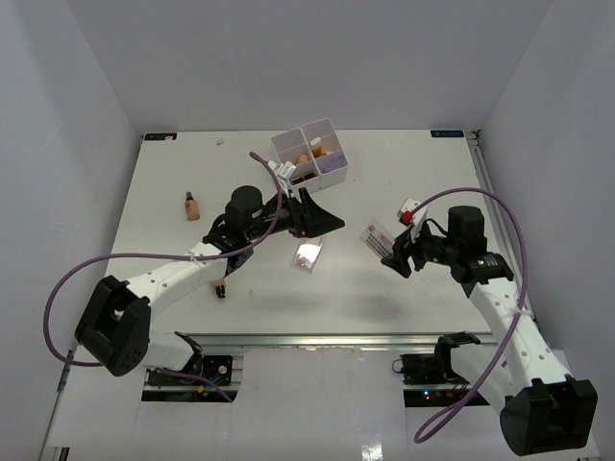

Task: Organize the makeup

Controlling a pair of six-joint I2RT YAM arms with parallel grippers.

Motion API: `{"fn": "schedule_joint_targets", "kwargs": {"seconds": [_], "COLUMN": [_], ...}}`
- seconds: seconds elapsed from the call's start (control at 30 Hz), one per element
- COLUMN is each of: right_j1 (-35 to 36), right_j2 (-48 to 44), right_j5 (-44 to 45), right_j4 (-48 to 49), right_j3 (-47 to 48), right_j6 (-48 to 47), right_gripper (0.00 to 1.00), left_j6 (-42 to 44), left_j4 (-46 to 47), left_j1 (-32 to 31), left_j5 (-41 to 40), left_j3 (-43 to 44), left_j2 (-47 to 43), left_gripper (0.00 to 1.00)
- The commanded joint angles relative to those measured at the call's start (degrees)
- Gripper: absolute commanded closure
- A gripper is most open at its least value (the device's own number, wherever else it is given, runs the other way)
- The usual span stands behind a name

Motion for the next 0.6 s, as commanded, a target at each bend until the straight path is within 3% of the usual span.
{"fn": "schedule_joint_targets", "kwargs": {"seconds": [0.0,0.37,0.57], "right_j1": [-0.6,-0.7,-0.7], "right_j2": [-2.9,-3.9,-4.1], "right_j5": [-1.7,-1.5,-1.5], "right_j4": [2.7,2.8,3.0], "right_j3": [-1.0,-1.7,-1.8], "right_j6": [-1.1,-2.0,-2.1], "right_gripper": [0.91,0.91,0.91], "left_j6": [-1.6,0.6,4.2], "left_j4": [-0.1,-5.3,-11.0], "left_j1": [-3.1,-6.9,-8.6], "left_j5": [-4.5,-7.3,-10.9], "left_j3": [5.5,12.7,16.1], "left_j2": [2.9,9.5,13.1], "left_gripper": [0.05,0.07,0.14]}}
